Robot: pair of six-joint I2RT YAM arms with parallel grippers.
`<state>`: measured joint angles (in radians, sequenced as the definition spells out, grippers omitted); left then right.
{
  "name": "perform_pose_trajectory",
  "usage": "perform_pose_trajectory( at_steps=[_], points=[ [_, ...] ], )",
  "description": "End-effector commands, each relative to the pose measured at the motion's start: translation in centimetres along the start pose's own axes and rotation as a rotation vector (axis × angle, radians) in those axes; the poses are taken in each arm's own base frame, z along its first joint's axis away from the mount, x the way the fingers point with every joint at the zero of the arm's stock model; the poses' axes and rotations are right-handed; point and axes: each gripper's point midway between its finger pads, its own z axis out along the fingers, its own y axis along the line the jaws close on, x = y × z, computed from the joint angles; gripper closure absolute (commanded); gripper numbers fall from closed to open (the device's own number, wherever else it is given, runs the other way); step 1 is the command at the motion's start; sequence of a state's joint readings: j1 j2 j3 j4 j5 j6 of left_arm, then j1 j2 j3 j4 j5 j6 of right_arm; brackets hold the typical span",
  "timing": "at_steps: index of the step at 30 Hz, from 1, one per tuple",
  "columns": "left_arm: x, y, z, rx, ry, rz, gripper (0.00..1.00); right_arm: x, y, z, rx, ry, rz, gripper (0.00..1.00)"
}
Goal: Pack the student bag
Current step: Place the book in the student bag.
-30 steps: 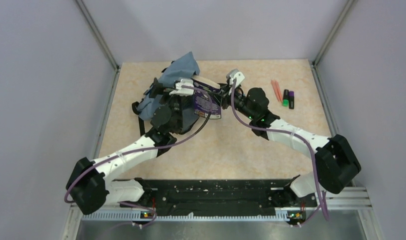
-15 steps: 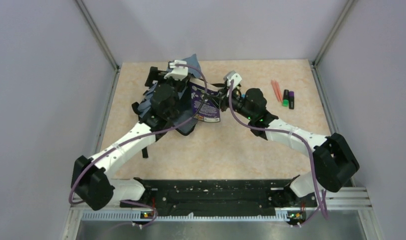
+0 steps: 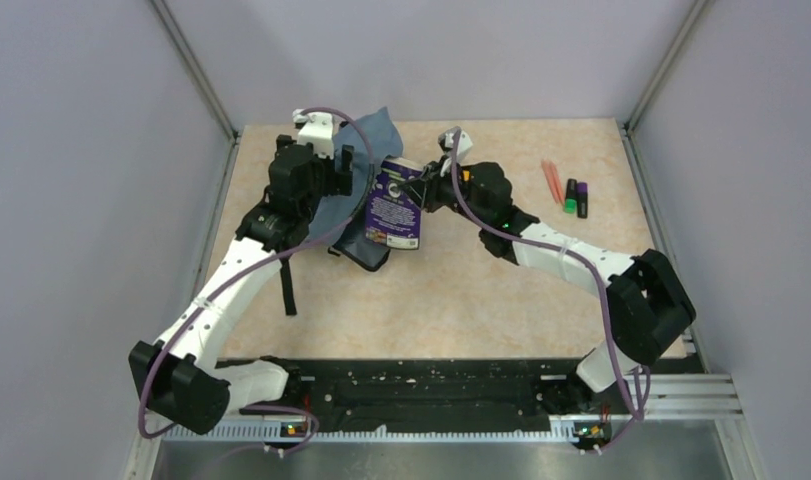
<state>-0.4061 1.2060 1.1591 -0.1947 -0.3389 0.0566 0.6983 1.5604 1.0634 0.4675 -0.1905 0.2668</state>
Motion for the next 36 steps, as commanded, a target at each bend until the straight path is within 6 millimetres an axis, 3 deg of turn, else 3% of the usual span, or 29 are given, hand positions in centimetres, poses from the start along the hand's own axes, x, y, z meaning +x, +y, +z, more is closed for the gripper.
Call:
perform_pose_trajectory(
  at_steps=[1, 3, 7, 10, 17, 23, 27, 31, 36],
  points=[
    [2.6, -1.2, -0.2, 0.112, 0.127, -0.062, 0.15, -3.9, 0.0, 1.3, 0.072, -0.117, 0.185, 1.00],
    [2.9, -1.5, 0.1, 0.144, 0.144, -0.055, 0.25, -4.0, -0.5, 1.4, 0.106, -0.129, 0.246, 1.00],
    [2.8, -1.7, -0.2, 0.175, 0.150, -0.029, 0.75, -3.9, -0.6, 1.2, 0.119, -0.158, 0.361, 1.00],
    [1.8, -2.4, -0.9, 0.235, 0.077, -0.034, 0.99, -4.4, -0.9, 0.1, 0.138, -0.232, 0.461, 1.00],
    [-0.3, -4.8, -4.0, 0.420, -0.005, -0.037, 1.00, -6.6, 0.7, -0.9, 0.031, -0.343, 0.654, 1.00],
    [-1.8, -4.7, -6.5, 0.457, -0.050, -0.035, 1.00, -10.0, 1.2, -2.9, 0.004, -0.453, 0.698, 1.00],
    [-2.7, -5.6, -8.2, 0.534, -0.082, -0.043, 1.00, -10.9, 1.3, -3.4, -0.018, -0.498, 0.733, 1.00],
    [-3.3, -5.2, -9.0, 0.524, -0.112, -0.049, 1.00, -9.5, 0.3, -3.3, 0.016, -0.518, 0.783, 1.00],
    [-3.5, -5.0, -9.4, 0.515, -0.146, -0.069, 1.00, -5.0, -1.6, -1.8, 0.151, -0.458, 0.782, 1.00]
  ],
)
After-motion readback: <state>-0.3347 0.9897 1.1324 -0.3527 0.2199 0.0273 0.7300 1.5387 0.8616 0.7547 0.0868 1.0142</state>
